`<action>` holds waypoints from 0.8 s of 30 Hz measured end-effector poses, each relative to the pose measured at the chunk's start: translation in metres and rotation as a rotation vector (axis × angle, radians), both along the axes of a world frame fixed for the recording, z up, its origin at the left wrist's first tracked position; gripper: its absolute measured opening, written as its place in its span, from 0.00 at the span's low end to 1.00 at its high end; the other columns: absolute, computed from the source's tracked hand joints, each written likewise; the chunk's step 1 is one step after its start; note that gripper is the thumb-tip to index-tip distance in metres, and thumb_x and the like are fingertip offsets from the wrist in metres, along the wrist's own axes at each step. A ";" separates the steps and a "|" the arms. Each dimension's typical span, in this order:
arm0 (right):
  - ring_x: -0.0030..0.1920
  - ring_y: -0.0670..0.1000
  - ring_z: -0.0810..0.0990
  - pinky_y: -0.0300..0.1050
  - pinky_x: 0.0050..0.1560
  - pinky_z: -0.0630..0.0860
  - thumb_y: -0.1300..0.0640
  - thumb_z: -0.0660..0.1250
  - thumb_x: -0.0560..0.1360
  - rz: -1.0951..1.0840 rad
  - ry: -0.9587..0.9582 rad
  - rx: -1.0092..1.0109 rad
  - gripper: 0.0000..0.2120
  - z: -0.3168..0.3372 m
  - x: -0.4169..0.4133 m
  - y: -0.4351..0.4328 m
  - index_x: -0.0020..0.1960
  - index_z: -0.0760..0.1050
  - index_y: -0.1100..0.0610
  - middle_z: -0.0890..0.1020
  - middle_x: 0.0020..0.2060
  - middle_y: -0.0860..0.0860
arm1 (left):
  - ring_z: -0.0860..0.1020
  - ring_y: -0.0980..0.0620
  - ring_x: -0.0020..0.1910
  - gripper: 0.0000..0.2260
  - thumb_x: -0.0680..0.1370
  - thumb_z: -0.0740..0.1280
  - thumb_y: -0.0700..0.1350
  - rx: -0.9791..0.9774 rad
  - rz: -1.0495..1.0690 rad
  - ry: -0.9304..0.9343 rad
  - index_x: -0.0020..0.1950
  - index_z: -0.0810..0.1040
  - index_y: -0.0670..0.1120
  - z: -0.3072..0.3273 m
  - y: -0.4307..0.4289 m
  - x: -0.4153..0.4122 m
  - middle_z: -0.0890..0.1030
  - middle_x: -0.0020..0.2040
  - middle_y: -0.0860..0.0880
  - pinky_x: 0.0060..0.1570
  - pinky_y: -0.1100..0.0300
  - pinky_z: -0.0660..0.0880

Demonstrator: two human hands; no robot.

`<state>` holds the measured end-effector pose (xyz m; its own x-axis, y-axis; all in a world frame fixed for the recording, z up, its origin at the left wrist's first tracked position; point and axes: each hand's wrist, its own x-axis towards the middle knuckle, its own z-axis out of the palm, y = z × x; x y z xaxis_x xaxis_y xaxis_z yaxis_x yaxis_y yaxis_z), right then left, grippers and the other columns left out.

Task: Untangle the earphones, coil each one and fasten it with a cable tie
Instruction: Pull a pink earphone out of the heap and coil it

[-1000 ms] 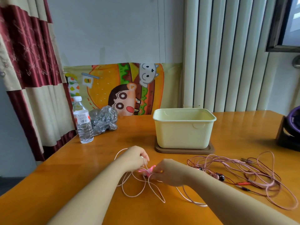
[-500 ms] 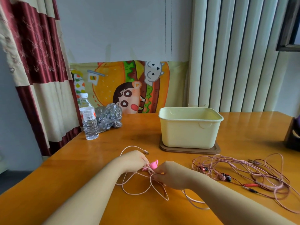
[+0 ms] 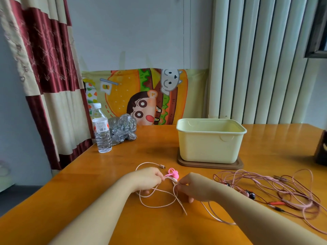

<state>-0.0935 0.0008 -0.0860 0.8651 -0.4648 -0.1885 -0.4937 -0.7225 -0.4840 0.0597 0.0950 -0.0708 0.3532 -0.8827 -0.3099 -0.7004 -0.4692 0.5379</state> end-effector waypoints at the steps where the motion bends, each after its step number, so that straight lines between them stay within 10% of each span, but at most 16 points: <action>1: 0.43 0.47 0.76 0.36 0.43 0.70 0.53 0.55 0.82 0.008 0.000 -0.008 0.17 0.001 0.000 0.000 0.65 0.74 0.57 0.77 0.45 0.49 | 0.68 0.57 0.32 0.15 0.80 0.54 0.40 0.068 -0.012 0.016 0.63 0.74 0.48 0.001 0.002 -0.001 0.75 0.46 0.50 0.30 0.66 0.69; 11: 0.32 0.43 0.72 0.33 0.33 0.68 0.51 0.59 0.80 0.033 -0.133 -0.182 0.11 0.079 -0.022 0.019 0.45 0.78 0.52 0.76 0.35 0.46 | 0.73 0.54 0.38 0.13 0.78 0.56 0.41 0.005 -0.057 -0.110 0.47 0.80 0.51 0.037 0.026 -0.001 0.75 0.38 0.51 0.38 0.62 0.70; 17: 0.36 0.44 0.74 0.36 0.36 0.72 0.52 0.65 0.77 0.095 -0.289 -0.161 0.08 0.150 -0.040 0.049 0.50 0.80 0.54 0.78 0.38 0.47 | 0.72 0.54 0.63 0.15 0.80 0.54 0.41 -0.017 -0.146 -0.179 0.50 0.80 0.53 0.078 0.044 -0.011 0.77 0.61 0.53 0.64 0.58 0.66; 24: 0.33 0.46 0.70 0.37 0.33 0.68 0.50 0.66 0.76 0.018 -0.451 -0.061 0.10 0.188 -0.052 0.070 0.45 0.79 0.56 0.74 0.33 0.50 | 0.78 0.48 0.57 0.17 0.73 0.60 0.54 -0.593 -0.183 0.723 0.53 0.78 0.46 0.119 0.060 -0.050 0.83 0.46 0.48 0.63 0.50 0.67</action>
<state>-0.1457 0.0706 0.1020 0.8624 -0.4475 0.2365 -0.2304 -0.7631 -0.6039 0.0094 0.1554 0.0487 0.0925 -0.9889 0.1166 -0.1401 0.1030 0.9848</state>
